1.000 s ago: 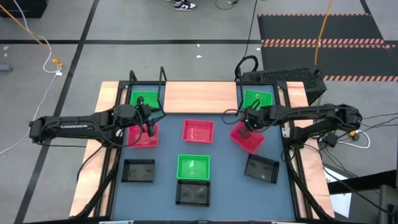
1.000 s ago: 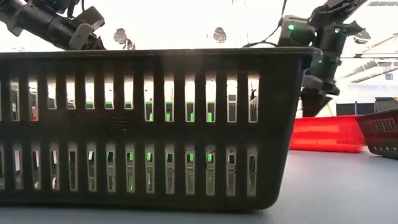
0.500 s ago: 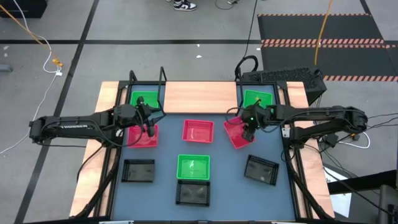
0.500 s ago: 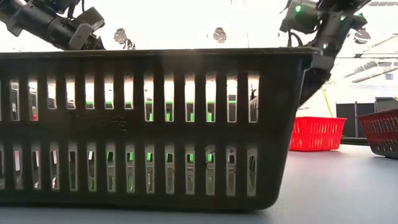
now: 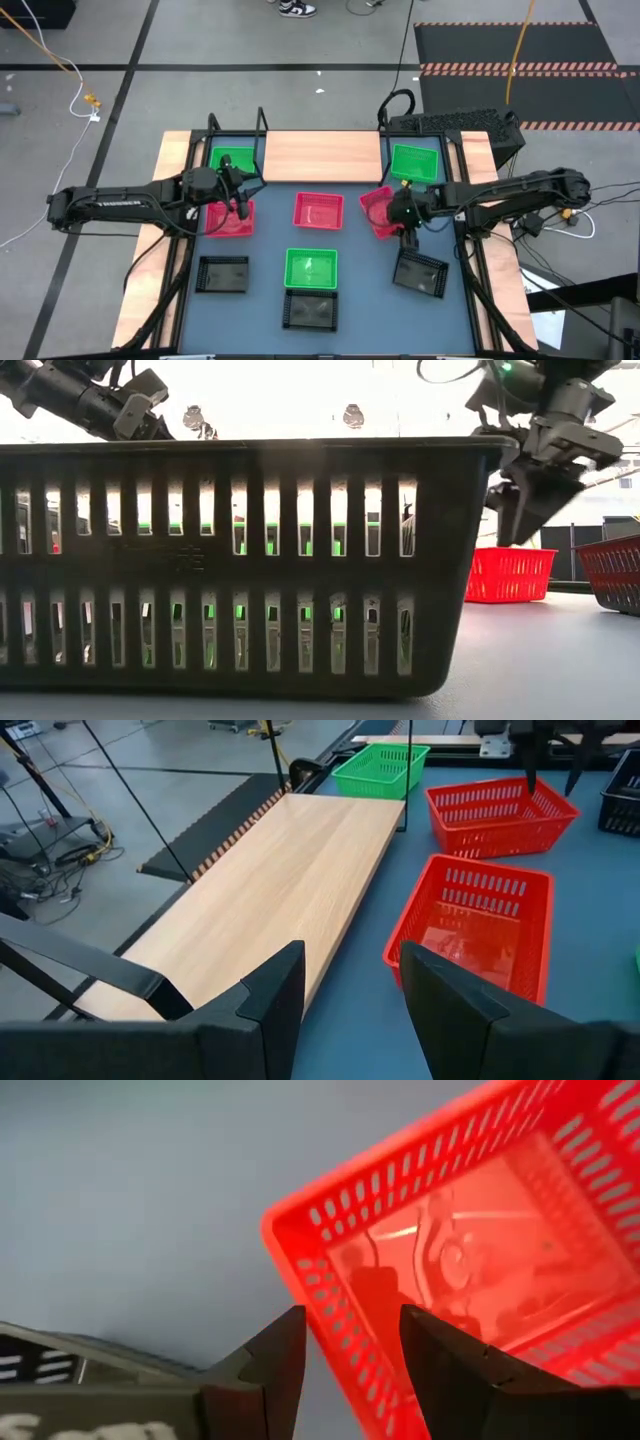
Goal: Stack baskets on shelf by color
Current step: Put the right red bin on the shelf
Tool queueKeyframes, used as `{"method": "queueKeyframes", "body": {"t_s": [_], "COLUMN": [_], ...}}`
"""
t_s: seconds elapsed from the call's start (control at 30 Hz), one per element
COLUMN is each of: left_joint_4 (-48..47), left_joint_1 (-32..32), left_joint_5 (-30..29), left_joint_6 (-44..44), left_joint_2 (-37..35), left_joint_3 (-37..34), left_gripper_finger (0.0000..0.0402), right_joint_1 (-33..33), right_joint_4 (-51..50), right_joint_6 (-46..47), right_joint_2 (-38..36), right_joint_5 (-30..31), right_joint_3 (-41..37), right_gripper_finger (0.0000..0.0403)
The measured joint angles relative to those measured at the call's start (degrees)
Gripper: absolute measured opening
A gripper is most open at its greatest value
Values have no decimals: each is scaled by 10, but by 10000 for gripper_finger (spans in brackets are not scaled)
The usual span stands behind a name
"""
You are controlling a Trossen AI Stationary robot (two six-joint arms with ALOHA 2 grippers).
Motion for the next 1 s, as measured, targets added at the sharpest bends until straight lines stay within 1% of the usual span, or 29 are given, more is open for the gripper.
{"method": "queueKeyframes", "body": {"t_s": [0.2,0.3,0.4,0.53,0.57,0.63,0.7,0.8,0.9,0.97,1.0], "left_joint_4": [6,7,7,-2,-2,-1,-1,-10,-27,-37,-42], "left_joint_1": [0,0,0,0,0,0,0,0,0,0,0], "left_joint_5": [0,0,0,0,0,0,0,0,1,1,1], "left_joint_6": [25,20,3,-5,-5,-3,-4,-10,-15,-21,-26], "left_joint_2": [0,0,0,0,0,0,0,0,0,0,0], "left_joint_3": [0,0,0,0,0,0,0,0,0,0,0], "left_gripper_finger": [168,168,168,168,168,168,168,168,168,168,168], "right_joint_1": [18,18,18,20,21,25,26,31,37,37,37], "right_joint_4": [11,23,33,41,42,54,70,90,114,133,139], "right_joint_6": [7,6,19,33,33,36,50,51,14,-20,-36], "right_joint_2": [0,0,0,0,0,0,0,0,0,0,0], "right_joint_5": [1,2,1,-9,-14,-20,-44,-77,-94,-88,-75], "right_joint_3": [-13,-22,-25,-25,-25,-25,-22,7,50,83,99], "right_gripper_finger": [159,148,114,31,18,13,13,7,6,4,3]}}
